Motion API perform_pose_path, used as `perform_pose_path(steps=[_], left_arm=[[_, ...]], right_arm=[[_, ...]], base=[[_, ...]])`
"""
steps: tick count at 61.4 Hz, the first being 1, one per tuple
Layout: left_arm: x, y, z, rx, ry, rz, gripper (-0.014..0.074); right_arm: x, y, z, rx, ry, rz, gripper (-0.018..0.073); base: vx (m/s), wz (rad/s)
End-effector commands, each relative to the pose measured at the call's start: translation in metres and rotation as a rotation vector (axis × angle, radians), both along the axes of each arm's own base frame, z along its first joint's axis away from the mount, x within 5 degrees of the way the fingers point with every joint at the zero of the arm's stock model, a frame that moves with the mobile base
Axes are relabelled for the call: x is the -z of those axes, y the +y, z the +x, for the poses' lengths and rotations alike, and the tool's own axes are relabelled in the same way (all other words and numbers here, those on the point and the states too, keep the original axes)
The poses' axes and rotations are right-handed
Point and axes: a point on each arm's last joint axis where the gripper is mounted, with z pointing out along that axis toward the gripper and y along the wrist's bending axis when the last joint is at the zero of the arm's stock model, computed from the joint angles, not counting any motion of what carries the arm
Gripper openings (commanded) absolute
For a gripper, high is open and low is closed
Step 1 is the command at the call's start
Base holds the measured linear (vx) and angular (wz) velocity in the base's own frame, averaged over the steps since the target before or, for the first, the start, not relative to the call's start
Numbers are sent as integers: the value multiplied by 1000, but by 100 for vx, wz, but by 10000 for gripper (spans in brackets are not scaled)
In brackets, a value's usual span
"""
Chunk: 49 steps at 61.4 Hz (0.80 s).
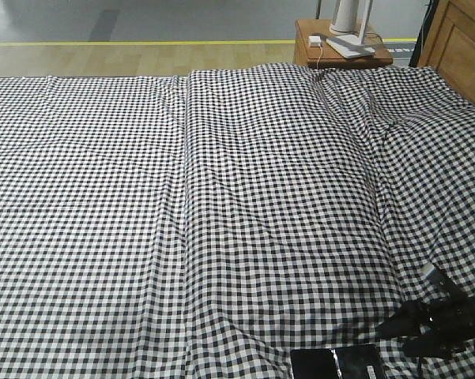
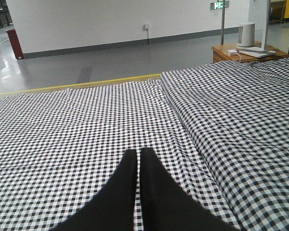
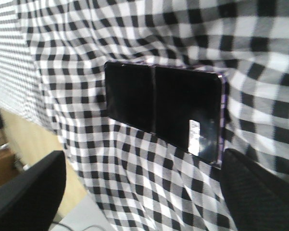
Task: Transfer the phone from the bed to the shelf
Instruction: 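Close the right gripper on the black phone's edge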
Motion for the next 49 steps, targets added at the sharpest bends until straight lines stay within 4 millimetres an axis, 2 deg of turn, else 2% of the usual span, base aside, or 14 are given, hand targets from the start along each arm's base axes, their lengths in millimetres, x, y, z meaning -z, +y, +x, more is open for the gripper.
perform_pose_path(steps=[1,16,49], left_arm=[[-16,-1,-1,6,-107,-9,1],[-16,-1,-1,6,-107,-9,1],[-16,-1,-1,6,-107,-9,1]], right_arm=[[-12,-1,8,-8,-42,68,599],[8,1,5,-19,-41,76,592],[38,-1,15,3,-30,147,592]], base=[[0,0],[0,0],[0,0]])
